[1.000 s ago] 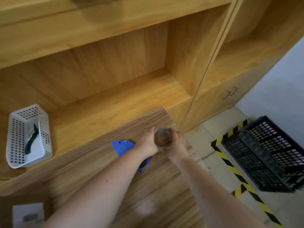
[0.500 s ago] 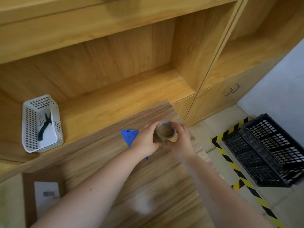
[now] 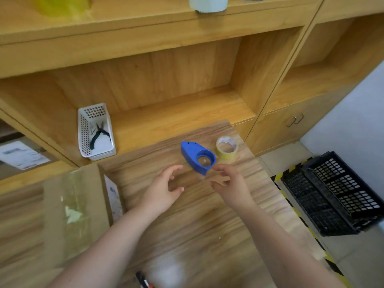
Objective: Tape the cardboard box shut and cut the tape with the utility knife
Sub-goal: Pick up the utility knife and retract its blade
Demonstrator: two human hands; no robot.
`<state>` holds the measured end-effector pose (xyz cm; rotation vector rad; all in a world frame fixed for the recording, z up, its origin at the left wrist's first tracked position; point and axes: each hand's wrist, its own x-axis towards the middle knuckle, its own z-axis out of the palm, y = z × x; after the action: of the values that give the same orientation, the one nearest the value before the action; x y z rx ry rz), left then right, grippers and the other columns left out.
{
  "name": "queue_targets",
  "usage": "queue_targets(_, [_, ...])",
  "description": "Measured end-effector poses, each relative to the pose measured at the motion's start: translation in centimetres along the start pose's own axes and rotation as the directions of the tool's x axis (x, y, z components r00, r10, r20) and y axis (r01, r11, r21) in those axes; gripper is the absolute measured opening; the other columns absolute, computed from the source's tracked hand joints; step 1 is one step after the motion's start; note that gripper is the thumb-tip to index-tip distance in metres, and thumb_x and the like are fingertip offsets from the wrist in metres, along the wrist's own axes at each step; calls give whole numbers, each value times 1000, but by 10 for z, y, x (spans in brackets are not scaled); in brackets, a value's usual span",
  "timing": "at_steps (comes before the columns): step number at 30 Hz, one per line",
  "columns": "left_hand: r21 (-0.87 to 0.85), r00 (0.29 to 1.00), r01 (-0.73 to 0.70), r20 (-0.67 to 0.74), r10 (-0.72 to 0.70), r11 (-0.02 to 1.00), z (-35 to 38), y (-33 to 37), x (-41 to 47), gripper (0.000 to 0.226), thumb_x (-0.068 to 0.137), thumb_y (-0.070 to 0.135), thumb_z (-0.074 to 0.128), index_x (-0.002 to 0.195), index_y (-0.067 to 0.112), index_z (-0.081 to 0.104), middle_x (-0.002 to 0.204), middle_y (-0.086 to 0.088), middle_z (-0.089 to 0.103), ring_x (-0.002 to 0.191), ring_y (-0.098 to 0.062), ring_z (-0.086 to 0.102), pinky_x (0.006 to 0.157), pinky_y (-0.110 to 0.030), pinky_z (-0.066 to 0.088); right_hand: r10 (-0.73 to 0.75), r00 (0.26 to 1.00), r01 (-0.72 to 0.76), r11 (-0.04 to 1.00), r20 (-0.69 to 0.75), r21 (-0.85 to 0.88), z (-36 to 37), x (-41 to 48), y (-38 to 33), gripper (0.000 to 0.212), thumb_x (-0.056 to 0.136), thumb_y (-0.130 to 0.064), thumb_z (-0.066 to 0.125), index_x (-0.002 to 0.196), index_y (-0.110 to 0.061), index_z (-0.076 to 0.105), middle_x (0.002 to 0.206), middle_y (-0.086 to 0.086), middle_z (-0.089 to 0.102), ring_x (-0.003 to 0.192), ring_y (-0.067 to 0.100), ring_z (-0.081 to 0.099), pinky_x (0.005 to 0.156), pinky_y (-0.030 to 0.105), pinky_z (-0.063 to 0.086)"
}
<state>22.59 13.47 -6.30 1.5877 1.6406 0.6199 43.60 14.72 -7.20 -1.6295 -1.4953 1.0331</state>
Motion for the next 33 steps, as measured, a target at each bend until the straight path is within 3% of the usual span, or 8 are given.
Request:
queue_targets(2, [-6, 1000, 23, 4, -23, 1000, -12, -7, -24, 56, 82, 12, 70, 130, 33, 50, 113, 10, 53, 103, -10, 54, 71, -3, 35, 14, 1000, -14, 1000, 7, 1, 14, -20, -5, 39, 72, -7, 75, 104, -26, 62, 110, -7, 61, 96, 12, 53, 72, 13, 42])
queue_targets(5, [10, 999, 33, 17, -33, 999, -24, -27, -61, 56, 82, 17, 69, 128, 39, 49, 120, 9, 56, 106, -8, 55, 81, -22, 42, -6, 999, 6, 1000, 38, 2, 42, -55, -12, 38, 71, -5, 74, 102, -23, 62, 106, -6, 61, 94, 13, 53, 70, 3, 39])
queue_targets(8, [17, 999, 42, 13, -42, 999, -29, -49, -94, 56, 79, 17, 70, 125, 42, 50, 123, 3, 59, 104, -9, 56, 84, -29, 47, -28, 998, 29, 1000, 59, -10, 70, -87, -10, 39, 70, -5, 76, 105, -16, 63, 106, -3, 60, 92, 13, 53, 71, 4, 38])
queue_targets(11, [-5, 998, 49, 35, -49, 999, -32, -64, -126, 56, 79, 13, 70, 127, 36, 51, 123, 2, 58, 103, -11, 56, 87, -27, 45, -16, 997, 18, 1000, 78, -23, 95, -116, -6, 40, 70, -6, 76, 107, -17, 63, 105, -5, 60, 91, 12, 53, 71, 8, 38])
queue_targets(15, [-22, 995, 44, 85, -42, 999, -28, -86, -165, 56, 80, 10, 70, 129, 29, 52, 125, 6, 56, 105, -13, 57, 87, -24, 43, -17, 993, 20, 999, 117, -25, 117, -152, 1, 40, 70, -4, 75, 107, -17, 64, 104, -5, 59, 88, -3, 51, 72, 4, 38])
queue_targets(21, [-13, 994, 49, 102, -47, 999, -22, -109, -195, 55, 81, 11, 69, 128, 31, 52, 125, 8, 56, 104, -12, 56, 91, -34, 49, 17, 994, -10, 998, 112, -59, 133, -184, 11, 41, 71, -12, 75, 108, -24, 63, 106, -9, 59, 96, 10, 54, 82, 27, 46])
queue_targets(27, [-46, 992, 89, 95, -84, 995, -20, -116, -210, 53, 82, 8, 68, 128, 31, 52, 124, 8, 57, 104, -12, 57, 94, -35, 48, 56, 988, -45, 996, 142, -81, 139, -202, 19, 43, 74, -11, 73, 113, -23, 61, 110, -8, 60, 97, 9, 52, 82, 25, 43])
queue_targets(33, [-87, 980, 191, 73, -185, 978, -14, -135, -220, 51, 80, 6, 69, 122, 33, 55, 123, 8, 59, 99, -10, 58, 86, -27, 46, 185, 960, -141, 968, 212, -206, 153, -223, 41, 38, 78, -13, 70, 113, -21, 59, 111, -4, 58, 99, 11, 51, 82, 23, 39])
